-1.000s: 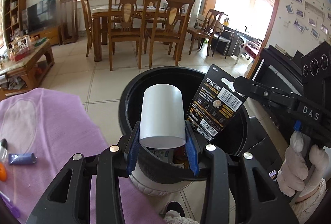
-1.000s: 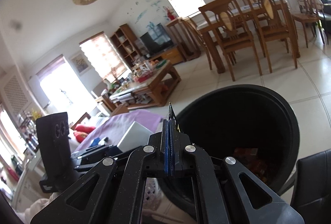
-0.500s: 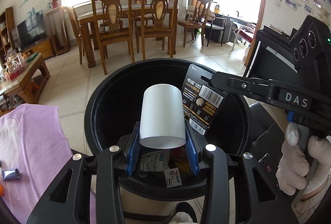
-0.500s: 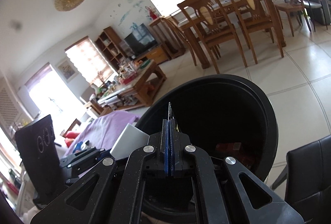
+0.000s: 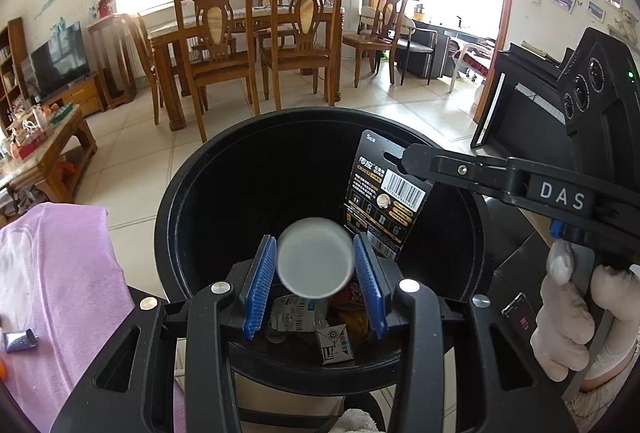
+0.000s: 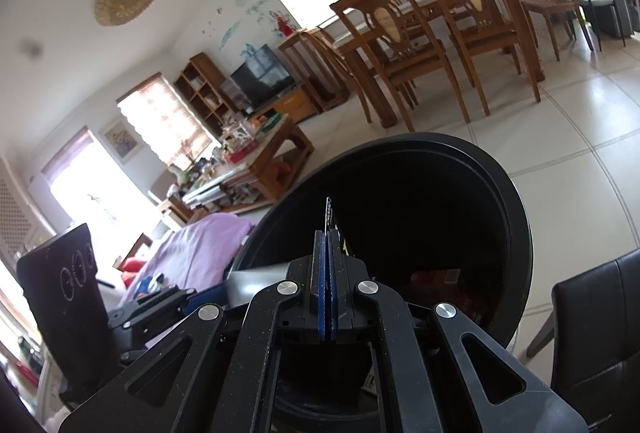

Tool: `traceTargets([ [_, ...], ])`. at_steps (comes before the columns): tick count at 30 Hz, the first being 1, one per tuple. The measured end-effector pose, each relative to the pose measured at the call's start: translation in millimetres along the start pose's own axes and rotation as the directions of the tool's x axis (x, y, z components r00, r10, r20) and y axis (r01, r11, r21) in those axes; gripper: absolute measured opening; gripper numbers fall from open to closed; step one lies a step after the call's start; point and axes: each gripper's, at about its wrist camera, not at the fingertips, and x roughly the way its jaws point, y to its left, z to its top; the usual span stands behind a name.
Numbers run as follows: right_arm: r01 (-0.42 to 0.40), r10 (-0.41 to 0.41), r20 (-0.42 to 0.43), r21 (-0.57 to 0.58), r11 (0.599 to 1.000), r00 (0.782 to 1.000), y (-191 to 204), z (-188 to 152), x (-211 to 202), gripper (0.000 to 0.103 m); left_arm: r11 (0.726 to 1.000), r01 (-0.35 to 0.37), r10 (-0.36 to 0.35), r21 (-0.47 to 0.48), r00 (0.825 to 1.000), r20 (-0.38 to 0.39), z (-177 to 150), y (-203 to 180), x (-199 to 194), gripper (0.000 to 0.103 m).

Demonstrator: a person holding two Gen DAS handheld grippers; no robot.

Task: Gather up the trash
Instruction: 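Carry the paper cup and battery card over the black bin and open both tools, then grasp the green Doublemint gum pack with the left tool while the right tool grasps the purple spray bottle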

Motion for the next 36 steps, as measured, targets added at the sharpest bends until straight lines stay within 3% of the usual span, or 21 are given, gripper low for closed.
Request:
traceTargets([
  [1,0.004,-0.004,-0.003,0.001,1.0,1.0,1,-1,1,0.003,1.0,-0.003,0.003,0.0,1.0,0.0,0,0,-1,0.044],
  [4,0.014,-0.014,-0.017,0.015,1.0,1.0,-2,-1,2,0.003,0.999,-0.032,0.032,0.0,0.999,0.021,2,0,-7,0.073],
  [5,0.016,-0.015,-0.019,0.018,1.0,1.0,-1,-1,2,0.01,0.999,-0.04,0.04,0.002,0.999,0.034,2,0,-10,0.078],
  [7,0.027,-0.027,-0.014,0.021,0.999,1.0,0,1,0,0.031,0.999,-0.049,0.048,0.005,0.998,0.05,1,0,-19,0.079],
  [8,0.032,-0.032,-0.003,0.026,0.999,0.999,1,0,-2,0.055,0.999,-0.049,0.048,0.004,0.998,0.051,0,0,-21,0.08],
  [9,0.034,-0.034,0.009,0.028,0.999,0.999,2,0,-3,0.066,0.999,-0.05,0.05,0.002,0.997,0.054,0,1,-25,0.081],
  [18,0.039,-0.039,0.004,-0.055,0.998,0.999,43,-9,2,0.071,0.996,-0.064,0.068,-0.069,0.996,0.062,-24,32,-64,0.082],
  [23,-0.003,-0.002,-0.036,-0.137,0.991,0.999,90,-21,19,0.071,0.984,-0.121,0.13,-0.13,0.99,0.062,-44,71,-93,0.082],
  [29,-0.08,0.049,-0.12,-0.275,0.958,0.992,171,-47,54,0.071,0.943,-0.227,0.244,-0.245,0.969,0.041,-82,152,-138,0.082],
  [36,-0.193,0.1,-0.242,-0.396,0.898,0.965,269,-85,104,0.071,0.859,-0.362,0.38,-0.363,0.925,-0.024,-138,257,-188,0.082],
])
